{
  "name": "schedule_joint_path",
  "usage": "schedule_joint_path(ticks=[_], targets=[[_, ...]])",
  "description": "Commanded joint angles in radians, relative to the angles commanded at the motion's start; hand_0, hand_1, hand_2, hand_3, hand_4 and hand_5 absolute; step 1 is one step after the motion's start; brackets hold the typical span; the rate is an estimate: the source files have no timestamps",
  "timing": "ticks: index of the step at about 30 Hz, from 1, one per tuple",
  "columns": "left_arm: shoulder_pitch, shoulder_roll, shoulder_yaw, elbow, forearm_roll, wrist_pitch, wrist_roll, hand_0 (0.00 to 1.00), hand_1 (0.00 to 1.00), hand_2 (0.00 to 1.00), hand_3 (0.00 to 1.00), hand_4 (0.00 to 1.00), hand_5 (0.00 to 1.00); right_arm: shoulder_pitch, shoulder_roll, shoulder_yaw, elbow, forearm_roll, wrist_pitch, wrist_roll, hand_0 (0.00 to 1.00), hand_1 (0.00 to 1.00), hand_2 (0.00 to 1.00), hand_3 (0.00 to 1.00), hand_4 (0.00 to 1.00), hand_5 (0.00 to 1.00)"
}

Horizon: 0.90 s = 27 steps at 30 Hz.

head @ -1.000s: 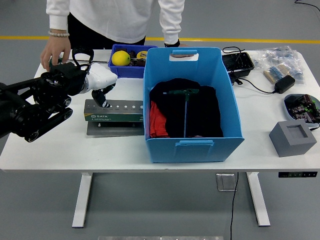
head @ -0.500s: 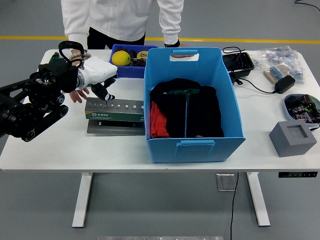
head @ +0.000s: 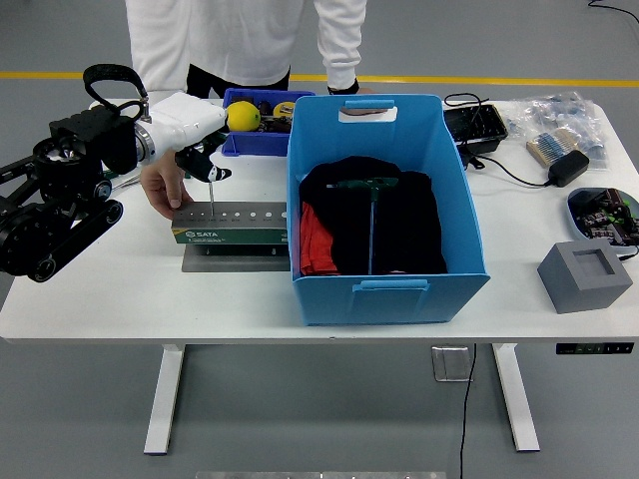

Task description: Lift tool from toolbox,place it in box,lift tool from toolbox,place it in box

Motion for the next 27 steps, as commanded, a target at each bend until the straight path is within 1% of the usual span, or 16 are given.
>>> schedule_joint_path(ticks=[7,10,14,19,20,23,25,27], targets=[[0.005,0.014,-0.044,-0.039,0.004,-0.017,0.013,0.148,0.002,0.01,0.064,0.752,0.292,0.001,0.0,0.0,0.0,0.001,0.0,0.0,0.728,0.709,0.764,0.604,0.819,0.735],[0.008,0.021,-0.061,-0.066,0.008,-0.031,0.023,0.148,0.002,0.009,0.064,0.748,0.297,0.002,0.0,0.0,0.0,0.001,-0.001,0.0,0.727,0.709,0.764,0.604,0.818,0.735],[0.013,0.031,-0.096,-0.133,0.008,-0.039,0.036,0.151,0.002,0.008,0.065,0.747,0.295,0.002,-0.001,0.0,0.0,0.003,-0.001,0.001,0.727,0.71,0.764,0.603,0.816,0.734],[0.008,0.032,-0.141,-0.246,-0.028,-0.032,0.048,0.151,0.002,0.008,0.065,0.747,0.295,0.005,-0.002,0.0,0.0,0.0,-0.001,0.001,0.727,0.71,0.764,0.603,0.816,0.734],[0.004,0.03,-0.144,-0.273,-0.036,-0.029,0.05,0.15,0.002,0.008,0.064,0.747,0.295,0.006,-0.002,0.0,0.0,-0.001,-0.001,0.001,0.726,0.709,0.764,0.602,0.814,0.735],[-0.006,0.019,-0.142,-0.314,-0.07,-0.021,0.051,0.15,0.002,0.008,0.064,0.747,0.295,0.006,-0.002,0.002,0.0,-0.002,-0.001,0.0,0.726,0.709,0.764,0.602,0.814,0.735],[-0.012,0.003,-0.136,-0.33,-0.091,-0.016,0.051,0.15,0.002,0.008,0.064,0.747,0.295,0.006,-0.001,0.003,0.0,-0.004,-0.002,-0.001,0.726,0.709,0.764,0.602,0.814,0.735],[-0.02,-0.025,-0.125,-0.339,-0.116,-0.012,0.048,0.15,0.002,0.008,0.064,0.748,0.295,0.006,0.0,0.007,0.0,-0.01,-0.002,-0.003,0.726,0.709,0.763,0.602,0.812,0.734]])
